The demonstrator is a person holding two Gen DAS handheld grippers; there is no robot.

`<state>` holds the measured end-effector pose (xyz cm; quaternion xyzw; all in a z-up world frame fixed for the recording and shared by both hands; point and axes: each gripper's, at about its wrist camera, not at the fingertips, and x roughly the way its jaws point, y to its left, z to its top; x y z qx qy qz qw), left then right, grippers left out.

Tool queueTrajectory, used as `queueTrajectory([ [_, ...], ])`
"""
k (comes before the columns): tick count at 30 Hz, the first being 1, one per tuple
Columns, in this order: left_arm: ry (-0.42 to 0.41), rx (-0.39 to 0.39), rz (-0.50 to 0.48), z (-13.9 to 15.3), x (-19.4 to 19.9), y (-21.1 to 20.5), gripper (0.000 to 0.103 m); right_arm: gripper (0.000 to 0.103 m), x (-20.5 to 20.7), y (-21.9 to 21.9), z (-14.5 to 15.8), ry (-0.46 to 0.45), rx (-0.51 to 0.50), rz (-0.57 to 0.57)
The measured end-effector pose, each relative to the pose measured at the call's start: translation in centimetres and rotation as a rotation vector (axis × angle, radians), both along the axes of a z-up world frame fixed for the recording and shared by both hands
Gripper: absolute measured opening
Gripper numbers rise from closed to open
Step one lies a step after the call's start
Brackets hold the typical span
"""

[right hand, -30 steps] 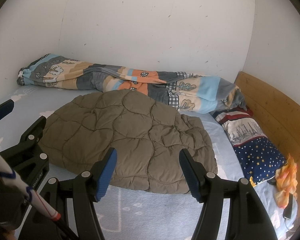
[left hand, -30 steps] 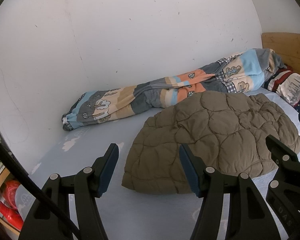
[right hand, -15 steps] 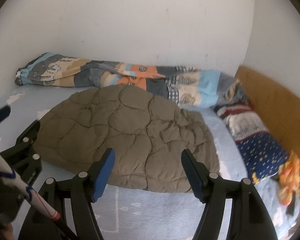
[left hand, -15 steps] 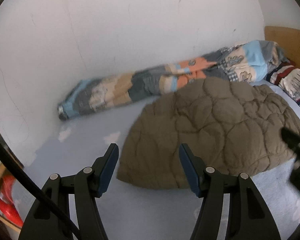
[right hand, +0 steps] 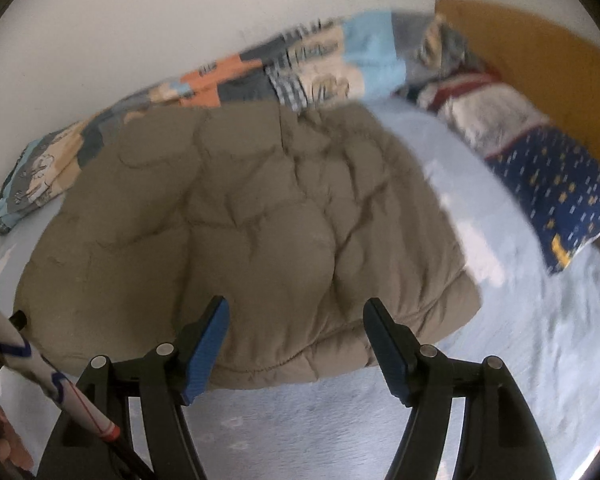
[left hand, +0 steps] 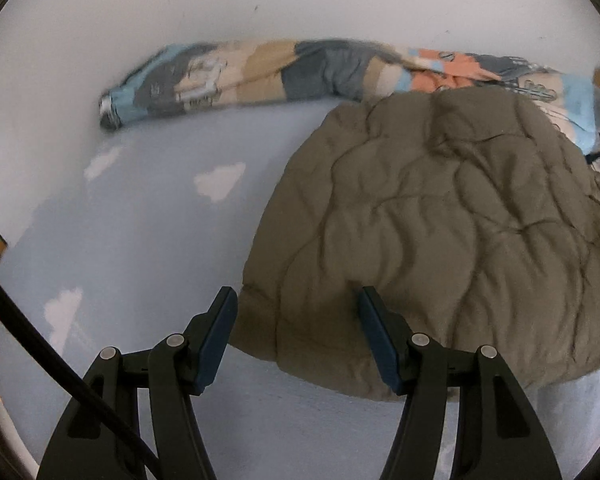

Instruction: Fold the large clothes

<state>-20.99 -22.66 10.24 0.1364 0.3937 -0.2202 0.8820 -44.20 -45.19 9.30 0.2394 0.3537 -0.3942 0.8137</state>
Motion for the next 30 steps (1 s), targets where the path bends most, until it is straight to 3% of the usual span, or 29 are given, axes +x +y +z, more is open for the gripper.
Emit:
queueTrajectory([
  [7, 0.002, 0.057, -0.009, -0.9, 0.6, -1.2, 0.064, 0.074, 0.1, -1.1, -1.9, 0.004, 0.065, -0.006],
  [11, 0.047, -0.002, 0.007, 0.4, 1.1, -0.1, 0.064, 0.074, 0.0, -1.3, -1.9, 0.005, 0.085, -0.006],
  [13, 0.064, -0.067, 0.020, 1.7, 1.5, 0.8, 0.064, 0.074, -0.7, -1.5, -0.9, -0.045, 0.108, -0.016],
  [18, 0.088, -0.123, 0.044, 3.4, 2.4, 3.0, 0.070, 0.075, -3.1, -2.5, 0.9, -0.127, 0.124, -0.053],
  [23, 0.245, -0.210, 0.112, 2.7, 5.0, 6.0, 0.073, 0.078, -6.4, -4.1, 1.1, -0.181, 0.190, -0.132],
  [30, 0.560, -0.437, 0.256, -0.8, 8.1, 10.3, 0.073, 0.083, -10.1, -6.0, 0.1, -0.274, 0.309, -0.231],
])
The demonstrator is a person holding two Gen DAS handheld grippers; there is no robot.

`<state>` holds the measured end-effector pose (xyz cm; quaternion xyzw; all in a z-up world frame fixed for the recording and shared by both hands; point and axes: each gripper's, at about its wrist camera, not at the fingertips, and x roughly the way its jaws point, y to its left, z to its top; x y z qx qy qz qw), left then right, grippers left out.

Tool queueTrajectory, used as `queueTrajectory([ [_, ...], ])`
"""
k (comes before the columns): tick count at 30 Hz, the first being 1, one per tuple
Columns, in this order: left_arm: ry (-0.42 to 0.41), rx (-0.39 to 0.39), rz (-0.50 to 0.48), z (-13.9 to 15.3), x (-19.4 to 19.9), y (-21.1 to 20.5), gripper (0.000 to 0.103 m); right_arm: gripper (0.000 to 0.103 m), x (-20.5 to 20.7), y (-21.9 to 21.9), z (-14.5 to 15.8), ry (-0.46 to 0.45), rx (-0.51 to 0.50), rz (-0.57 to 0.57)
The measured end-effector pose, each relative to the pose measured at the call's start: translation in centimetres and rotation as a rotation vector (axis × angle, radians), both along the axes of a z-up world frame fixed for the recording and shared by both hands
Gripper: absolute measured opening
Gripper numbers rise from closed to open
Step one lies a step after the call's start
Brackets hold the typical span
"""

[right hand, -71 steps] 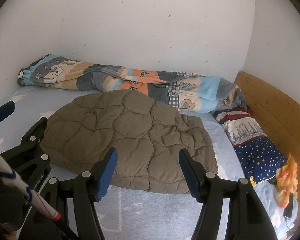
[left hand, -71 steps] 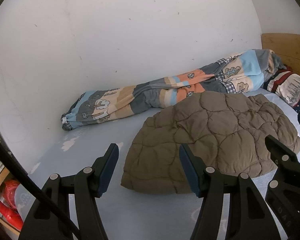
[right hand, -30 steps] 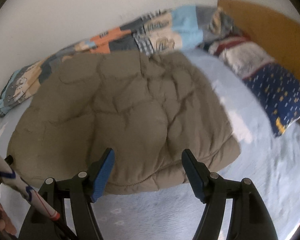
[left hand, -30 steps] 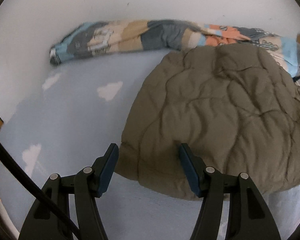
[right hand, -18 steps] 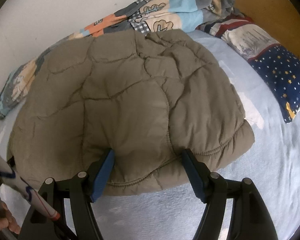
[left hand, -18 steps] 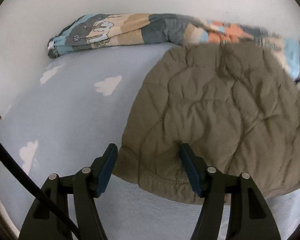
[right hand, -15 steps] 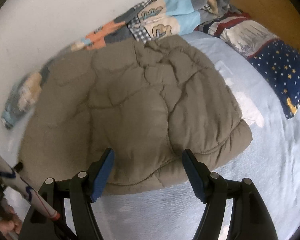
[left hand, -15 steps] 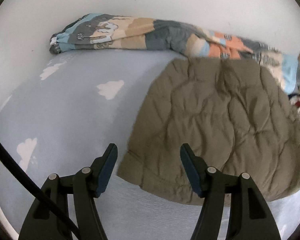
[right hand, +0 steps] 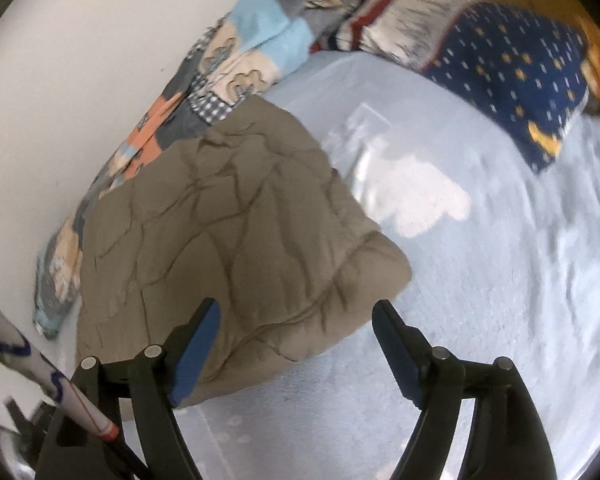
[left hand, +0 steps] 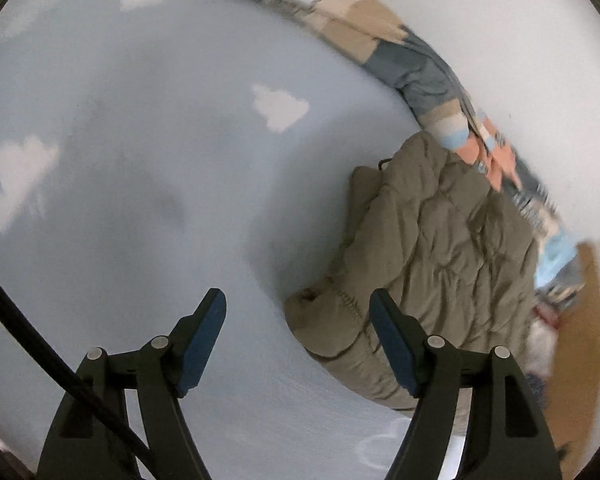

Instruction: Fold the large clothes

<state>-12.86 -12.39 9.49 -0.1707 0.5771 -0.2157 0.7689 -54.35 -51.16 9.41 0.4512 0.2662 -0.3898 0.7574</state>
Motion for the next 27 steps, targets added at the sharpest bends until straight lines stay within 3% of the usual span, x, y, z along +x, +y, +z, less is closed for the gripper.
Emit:
queueTrajectory([
  [8, 0.183, -0.200, 0.073, -3.3, -0.6, 0.0, 0.074, 0.084, -2.3, -1.6, -2.2, -0.144, 0.153, -0.083],
  [12, 0.159, -0.262, 0.076, -3.3, -1.0, -0.7, 0.074, 0.085, -2.8, -2.0, -3.2, -0.221, 0.219, -0.115],
  [21, 0.089, -0.249, 0.091, -3.4, -1.5, -2.2, 0.078, 0.085, -4.1, -2.8, -5.6, -0.370, 0.312, -0.201],
  [27, 0.093, -0.237, 0.101, -4.7, -1.5, -2.6, 0.078, 0.085, -3.9, -3.5, -7.4, -0.402, 0.356, -0.256],
])
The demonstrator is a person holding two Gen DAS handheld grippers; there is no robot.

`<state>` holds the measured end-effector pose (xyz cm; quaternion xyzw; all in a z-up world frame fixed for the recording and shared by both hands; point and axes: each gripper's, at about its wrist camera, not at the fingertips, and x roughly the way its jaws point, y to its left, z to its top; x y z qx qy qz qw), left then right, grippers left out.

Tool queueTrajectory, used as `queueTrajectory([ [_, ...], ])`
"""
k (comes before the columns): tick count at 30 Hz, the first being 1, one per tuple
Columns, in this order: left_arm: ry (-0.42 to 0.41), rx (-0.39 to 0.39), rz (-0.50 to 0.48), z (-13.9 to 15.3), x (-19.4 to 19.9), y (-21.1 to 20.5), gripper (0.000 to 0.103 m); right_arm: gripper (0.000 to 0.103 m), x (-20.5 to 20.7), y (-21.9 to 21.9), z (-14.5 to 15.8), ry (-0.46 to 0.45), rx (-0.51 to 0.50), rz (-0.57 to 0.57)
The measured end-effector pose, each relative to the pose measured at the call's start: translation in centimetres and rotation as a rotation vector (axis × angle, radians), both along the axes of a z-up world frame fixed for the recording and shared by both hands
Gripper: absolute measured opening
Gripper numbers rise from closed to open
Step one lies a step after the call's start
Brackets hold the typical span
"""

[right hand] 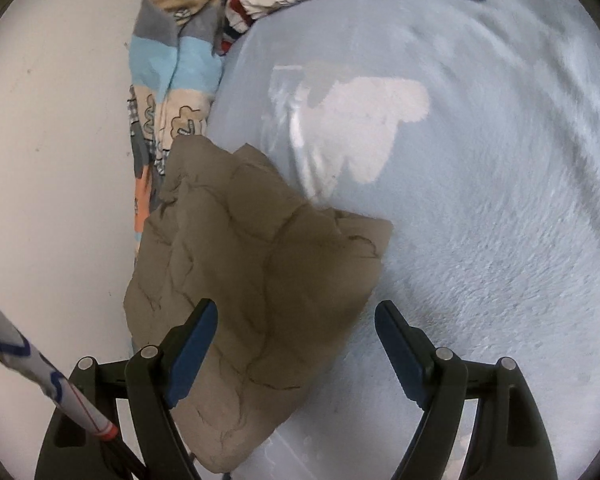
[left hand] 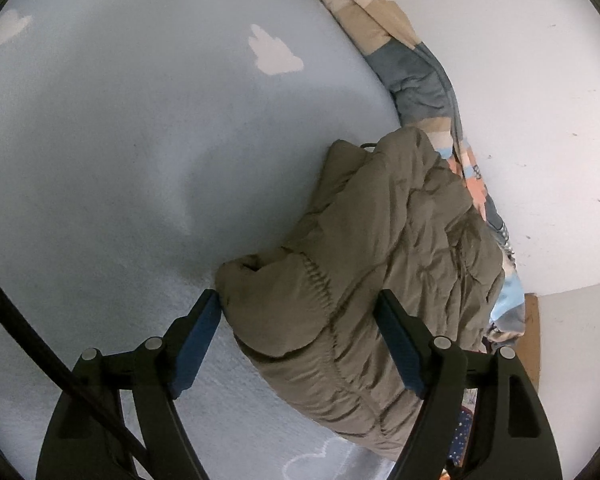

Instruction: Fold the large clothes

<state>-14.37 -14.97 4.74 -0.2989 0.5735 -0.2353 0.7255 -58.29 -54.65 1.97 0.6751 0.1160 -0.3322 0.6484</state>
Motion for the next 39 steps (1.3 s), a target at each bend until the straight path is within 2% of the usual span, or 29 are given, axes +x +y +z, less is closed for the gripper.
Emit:
queueTrajectory([
  [6, -0.028, -0.014, 0.012, -0.5, 0.3, -0.6, 0.084, 0.086, 0.7, -0.5, -0.4, -0.005, -0.033, -0.013],
  [10, -0.032, -0.025, 0.020, -1.2, 0.7, -1.2, 0.090, 0.087, 1.1, -1.4, -1.7, -0.009, -0.030, -0.024],
  [16, -0.041, -0.034, 0.013, -1.7, 1.0, -1.7, 0.092, 0.090, 1.7, -2.4, -3.1, -0.074, -0.030, -0.022],
  [18, -0.077, -0.004, -0.022, -1.2, 1.1, -2.2, 0.088, 0.080, 2.1, -2.6, -3.0, -0.063, -0.050, 0.002],
  [19, -0.109, 0.038, -0.047, -0.7, 1.1, -2.7, 0.078, 0.065, 2.3, -2.6, -2.8, -0.039, -0.062, 0.009],
  [20, -0.136, 0.072, -0.070, -0.2, 1.0, -3.1, 0.070, 0.056, 2.6, -2.6, -2.3, -0.002, -0.081, 0.029],
  [23, -0.291, 0.217, -0.148, 2.2, 0.1, -4.9, 0.056, 0.045, 3.8, -2.3, -0.1, 0.145, -0.175, 0.099],
  [27, -0.484, 0.416, -0.220, 4.3, -1.9, -7.3, 0.051, 0.041, 6.4, -0.9, 3.2, 0.389, -0.346, 0.199],
  [28, -0.513, 0.445, -0.226, 4.6, -2.2, -7.6, 0.050, 0.040, 7.0, -0.4, 3.7, 0.439, -0.382, 0.219],
  [32, -0.605, 0.507, -0.243, 5.8, -3.0, -8.3, 0.047, 0.038, 9.2, 1.6, 6.0, 0.654, -0.557, 0.305],
  [36, -0.655, 0.519, -0.238, 7.3, -3.5, -8.4, 0.045, 0.036, 10.6, 3.5, 8.0, 0.783, -0.702, 0.338],
  [39, -0.690, 0.513, -0.235, 9.1, -4.5, -7.7, 0.044, 0.035, 10.8, 4.5, 9.6, 0.826, -0.770, 0.345],
])
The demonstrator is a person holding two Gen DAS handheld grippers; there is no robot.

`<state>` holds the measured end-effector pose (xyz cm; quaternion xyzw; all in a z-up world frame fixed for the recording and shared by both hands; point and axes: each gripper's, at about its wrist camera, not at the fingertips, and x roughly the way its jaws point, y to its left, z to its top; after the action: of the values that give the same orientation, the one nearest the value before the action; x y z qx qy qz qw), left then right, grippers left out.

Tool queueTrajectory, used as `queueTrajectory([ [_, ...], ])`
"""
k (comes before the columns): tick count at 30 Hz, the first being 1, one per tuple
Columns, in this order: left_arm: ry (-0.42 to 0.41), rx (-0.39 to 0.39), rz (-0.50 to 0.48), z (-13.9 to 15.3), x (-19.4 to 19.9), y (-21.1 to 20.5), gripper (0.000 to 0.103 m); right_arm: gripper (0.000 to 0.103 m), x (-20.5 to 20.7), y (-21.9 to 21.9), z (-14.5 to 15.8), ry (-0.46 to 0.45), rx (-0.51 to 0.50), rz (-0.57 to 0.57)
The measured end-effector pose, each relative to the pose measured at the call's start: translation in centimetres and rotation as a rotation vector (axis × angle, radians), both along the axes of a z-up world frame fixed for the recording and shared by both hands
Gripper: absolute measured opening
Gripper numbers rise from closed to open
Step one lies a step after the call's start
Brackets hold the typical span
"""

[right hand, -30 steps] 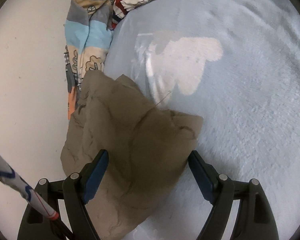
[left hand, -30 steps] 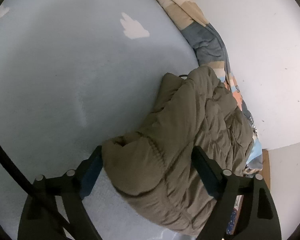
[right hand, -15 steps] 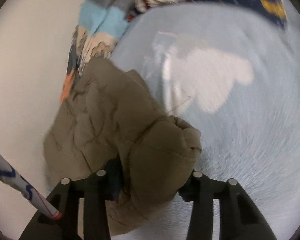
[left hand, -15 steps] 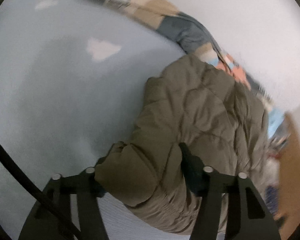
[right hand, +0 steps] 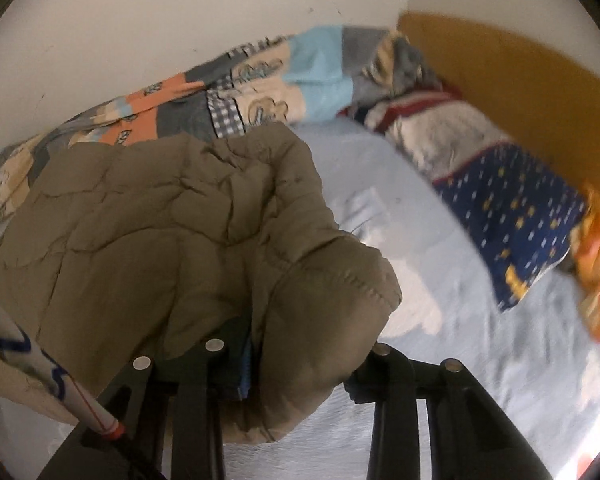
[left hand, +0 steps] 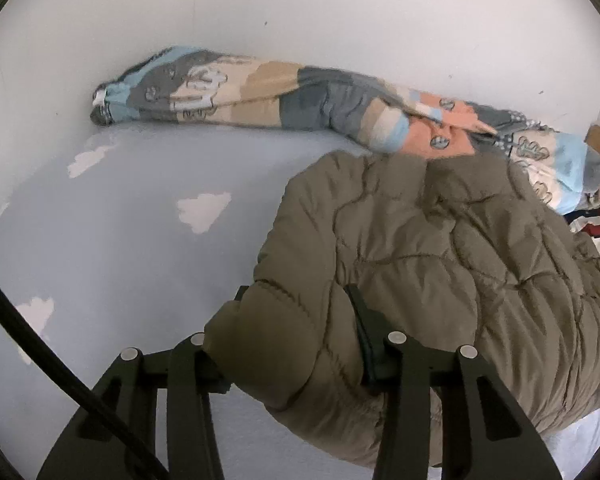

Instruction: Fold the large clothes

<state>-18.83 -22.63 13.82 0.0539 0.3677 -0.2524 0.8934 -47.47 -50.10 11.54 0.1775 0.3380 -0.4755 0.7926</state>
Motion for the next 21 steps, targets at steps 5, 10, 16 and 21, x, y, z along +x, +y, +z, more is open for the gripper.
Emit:
queueTrajectory([
  [5, -0.037, -0.021, -0.019, 2.4, -1.8, 1.3, 0.043, 0.035, -1.0, 1.6, 2.6, -0.004, -0.052, 0.015],
  [10, -0.035, -0.043, -0.031, 4.2, -3.4, 3.5, 0.043, 0.035, -2.5, 3.1, 4.6, -0.029, -0.062, 0.040],
  [16, -0.019, -0.051, -0.047, 5.1, -6.6, 7.9, 0.043, 0.035, -6.2, 6.9, 5.6, -0.075, -0.024, 0.068],
  [21, -0.014, -0.029, -0.056, 4.3, -10.1, 12.0, 0.043, 0.035, -9.4, 10.3, 5.3, -0.105, -0.001, 0.069],
])
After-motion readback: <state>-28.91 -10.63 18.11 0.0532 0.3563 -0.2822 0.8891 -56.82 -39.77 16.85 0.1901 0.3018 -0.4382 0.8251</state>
